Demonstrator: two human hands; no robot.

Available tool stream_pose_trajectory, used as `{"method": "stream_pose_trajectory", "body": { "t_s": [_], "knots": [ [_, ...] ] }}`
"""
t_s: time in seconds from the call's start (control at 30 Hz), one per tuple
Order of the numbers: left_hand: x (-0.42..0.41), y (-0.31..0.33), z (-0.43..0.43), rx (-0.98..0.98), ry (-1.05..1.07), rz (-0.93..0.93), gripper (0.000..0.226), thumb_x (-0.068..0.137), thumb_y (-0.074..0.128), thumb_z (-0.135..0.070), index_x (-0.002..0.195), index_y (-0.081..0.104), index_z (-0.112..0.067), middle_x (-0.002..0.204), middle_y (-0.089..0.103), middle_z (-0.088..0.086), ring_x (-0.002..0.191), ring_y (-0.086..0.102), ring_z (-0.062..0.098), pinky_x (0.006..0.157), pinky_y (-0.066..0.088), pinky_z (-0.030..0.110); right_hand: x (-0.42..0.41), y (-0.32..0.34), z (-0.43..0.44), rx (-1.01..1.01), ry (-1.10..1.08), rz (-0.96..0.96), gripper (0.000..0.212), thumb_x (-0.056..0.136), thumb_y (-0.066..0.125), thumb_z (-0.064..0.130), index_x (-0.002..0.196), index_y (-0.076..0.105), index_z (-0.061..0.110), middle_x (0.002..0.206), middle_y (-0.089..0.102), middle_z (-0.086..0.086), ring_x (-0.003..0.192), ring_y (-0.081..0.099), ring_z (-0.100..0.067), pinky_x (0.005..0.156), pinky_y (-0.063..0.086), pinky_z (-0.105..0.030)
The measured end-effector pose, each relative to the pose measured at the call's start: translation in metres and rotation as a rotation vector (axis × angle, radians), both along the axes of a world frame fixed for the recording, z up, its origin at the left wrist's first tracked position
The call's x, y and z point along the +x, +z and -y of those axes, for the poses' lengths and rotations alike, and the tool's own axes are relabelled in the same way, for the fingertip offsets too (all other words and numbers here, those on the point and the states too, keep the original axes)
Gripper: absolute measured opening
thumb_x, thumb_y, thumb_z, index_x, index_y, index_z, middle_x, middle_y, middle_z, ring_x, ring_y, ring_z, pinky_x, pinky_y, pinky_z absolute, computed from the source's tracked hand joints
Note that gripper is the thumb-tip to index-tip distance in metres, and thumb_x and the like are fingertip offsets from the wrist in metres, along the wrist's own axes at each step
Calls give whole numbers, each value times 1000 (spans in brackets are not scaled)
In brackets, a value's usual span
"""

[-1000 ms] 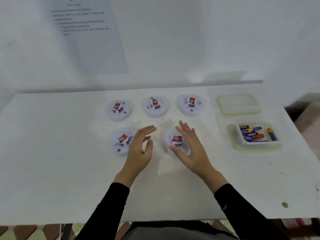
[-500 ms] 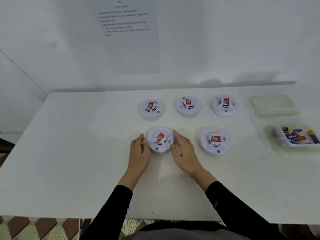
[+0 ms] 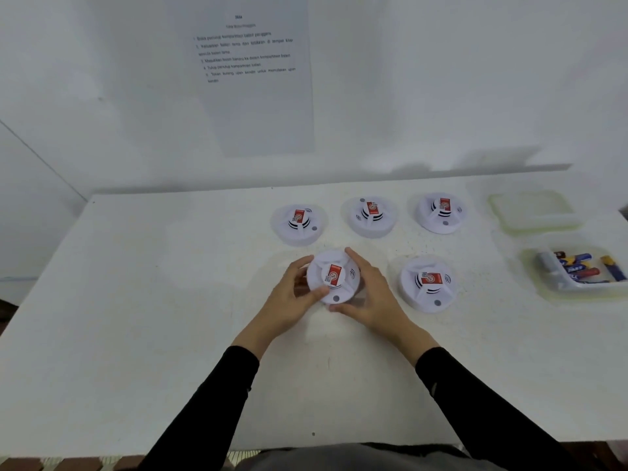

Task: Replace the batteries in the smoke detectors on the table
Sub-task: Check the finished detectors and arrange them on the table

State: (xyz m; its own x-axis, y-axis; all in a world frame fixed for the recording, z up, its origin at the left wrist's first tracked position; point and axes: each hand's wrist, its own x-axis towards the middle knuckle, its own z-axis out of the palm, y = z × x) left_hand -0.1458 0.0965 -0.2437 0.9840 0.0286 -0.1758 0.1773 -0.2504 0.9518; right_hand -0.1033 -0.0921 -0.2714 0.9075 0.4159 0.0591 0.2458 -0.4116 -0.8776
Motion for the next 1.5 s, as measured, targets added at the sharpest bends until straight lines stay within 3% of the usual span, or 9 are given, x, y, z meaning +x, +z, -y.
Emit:
{"method": "stream_pose_trajectory", "body": {
  "t_s": [0.1,0.27,0.47,0.7,0.87,1.17,1.33,1.5],
  "knots": [
    [0,-7,-1,-25,17,20,64,81,80,-20,132,43,-28,127,58,-4,109,63,10,83,55,21,-2,-1,2,57,17,1,102,71,85,33,151,24,19,146,39,15,133,40,-7,107,43,-40],
    [0,-14,2,-2,53,73,68,75,85,-16,123,42,-36,123,57,-7,104,61,2,80,54,19,-3,-5,2,57,9,92,92,67,88,29,141,35,15,137,49,0,125,47,-8,101,44,-23],
    [1,-17,6,16,29,119,68,77,83,-17,131,44,-33,127,56,-10,110,57,-1,83,50,16,-3,-6,0,69,-20,158,90,63,91,29,134,40,5,130,49,-2,118,52,-11,95,46,-20],
    [2,-18,7,29,22,132,69,80,81,-24,137,43,-31,130,55,-16,116,55,2,89,50,19,-1,-8,1,3,-11,274,94,71,83,39,140,34,-3,134,45,-9,127,46,-18,106,41,-30],
    [3,-15,7,29,2,127,66,82,79,-18,135,42,-31,128,53,-19,113,53,-6,88,48,14,-1,-7,2,22,-22,274,91,70,83,38,138,37,-1,132,46,-4,123,47,-14,104,41,-25],
    [4,-18,7,46,-2,127,66,82,79,-21,134,40,-36,130,51,-19,118,52,5,90,50,18,0,-6,2,29,-12,258,90,68,87,33,137,39,2,131,48,-4,122,47,-13,101,44,-26],
    [4,-17,6,66,0,119,65,82,79,-21,127,40,-47,126,51,-24,112,51,-8,86,48,13,0,-6,3,30,-9,256,89,68,87,34,137,39,3,131,48,-4,122,48,-13,101,44,-25],
    [3,-14,7,66,-3,129,65,83,78,-18,128,39,-43,125,50,-25,109,51,-12,84,46,10,-1,-5,2,39,-13,251,89,68,87,34,137,40,2,130,48,-3,121,48,-12,100,43,-22]
  ]
}}
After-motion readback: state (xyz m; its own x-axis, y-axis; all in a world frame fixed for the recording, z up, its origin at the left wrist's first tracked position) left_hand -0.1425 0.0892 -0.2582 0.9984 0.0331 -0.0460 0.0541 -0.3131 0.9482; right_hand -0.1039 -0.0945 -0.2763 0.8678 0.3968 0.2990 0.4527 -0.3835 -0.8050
